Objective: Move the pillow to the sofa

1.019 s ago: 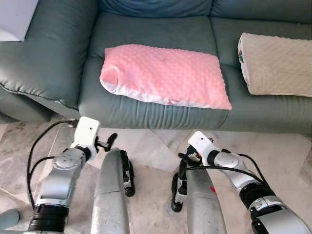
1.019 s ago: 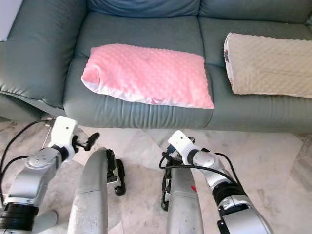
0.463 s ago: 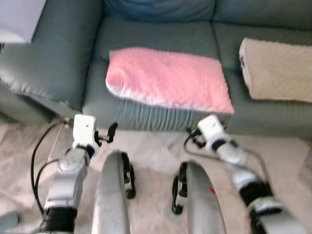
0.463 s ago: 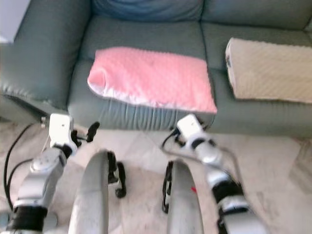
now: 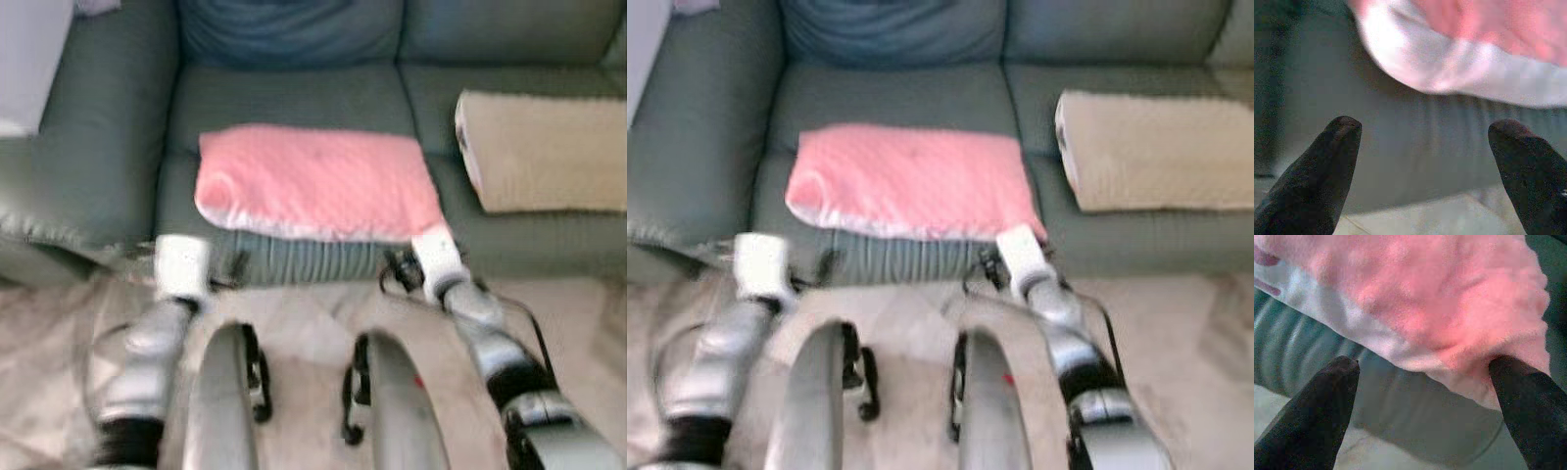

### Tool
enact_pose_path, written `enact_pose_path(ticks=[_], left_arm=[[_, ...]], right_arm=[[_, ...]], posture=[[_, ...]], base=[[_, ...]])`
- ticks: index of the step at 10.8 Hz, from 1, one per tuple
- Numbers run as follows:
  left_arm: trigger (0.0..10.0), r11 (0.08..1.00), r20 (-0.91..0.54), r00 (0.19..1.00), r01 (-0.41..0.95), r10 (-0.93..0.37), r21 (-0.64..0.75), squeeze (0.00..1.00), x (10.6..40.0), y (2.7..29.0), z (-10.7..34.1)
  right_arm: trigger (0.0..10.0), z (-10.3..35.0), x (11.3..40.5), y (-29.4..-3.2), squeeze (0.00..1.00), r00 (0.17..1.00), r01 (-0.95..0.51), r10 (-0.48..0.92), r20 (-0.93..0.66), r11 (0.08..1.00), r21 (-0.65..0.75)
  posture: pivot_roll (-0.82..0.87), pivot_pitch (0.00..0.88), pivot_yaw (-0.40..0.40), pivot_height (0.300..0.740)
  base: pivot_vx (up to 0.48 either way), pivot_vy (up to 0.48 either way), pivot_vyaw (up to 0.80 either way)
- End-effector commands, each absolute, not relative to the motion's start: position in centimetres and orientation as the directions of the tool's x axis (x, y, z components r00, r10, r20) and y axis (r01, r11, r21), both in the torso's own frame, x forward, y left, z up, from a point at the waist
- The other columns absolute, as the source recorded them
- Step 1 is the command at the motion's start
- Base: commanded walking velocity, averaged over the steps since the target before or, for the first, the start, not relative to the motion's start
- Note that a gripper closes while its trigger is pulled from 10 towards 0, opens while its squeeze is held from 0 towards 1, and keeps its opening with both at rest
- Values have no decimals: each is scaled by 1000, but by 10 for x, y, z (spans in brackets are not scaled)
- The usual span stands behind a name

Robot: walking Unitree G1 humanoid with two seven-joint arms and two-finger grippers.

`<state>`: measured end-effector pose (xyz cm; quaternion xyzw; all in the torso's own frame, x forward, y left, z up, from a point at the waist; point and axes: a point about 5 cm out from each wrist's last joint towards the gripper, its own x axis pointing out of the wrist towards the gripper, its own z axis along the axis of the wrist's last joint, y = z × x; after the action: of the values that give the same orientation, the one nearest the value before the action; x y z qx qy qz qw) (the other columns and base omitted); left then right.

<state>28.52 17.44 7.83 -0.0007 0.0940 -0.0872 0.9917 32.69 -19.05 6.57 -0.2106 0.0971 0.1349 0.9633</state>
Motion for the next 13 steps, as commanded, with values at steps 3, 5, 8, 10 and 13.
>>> enact_pose_path(ticks=[3,5,8,10,13], left_arm=[[10000,985,-235,957,168,-171,-32,0,278,171,65],[10000,986,-238,957,164,-165,-23,0,278,174,65],[10000,988,-243,958,157,-153,-1,0,277,181,66],[10000,988,-248,957,156,-150,8,0,275,190,70],[10000,989,-260,956,146,-136,18,0,269,209,77]], right_arm=[[10000,62,323,-228,0,923,-308,174,-343,869,-387],[10000,63,325,-238,0,913,-313,177,-368,883,-350],[10000,64,327,-246,0,910,-293,148,-387,891,-348],[10000,73,334,-255,0,924,-247,95,-370,888,-388],[10000,91,348,-255,0,937,-220,63,-342,869,-443]], posture=[[24,281,-10,641],[36,287,-4,641],[57,299,3,641],[89,320,14,641],[139,350,23,641]], base=[[0,0,0],[0,0,0],[0,0,0],[0,0,0],[0,0,0]])
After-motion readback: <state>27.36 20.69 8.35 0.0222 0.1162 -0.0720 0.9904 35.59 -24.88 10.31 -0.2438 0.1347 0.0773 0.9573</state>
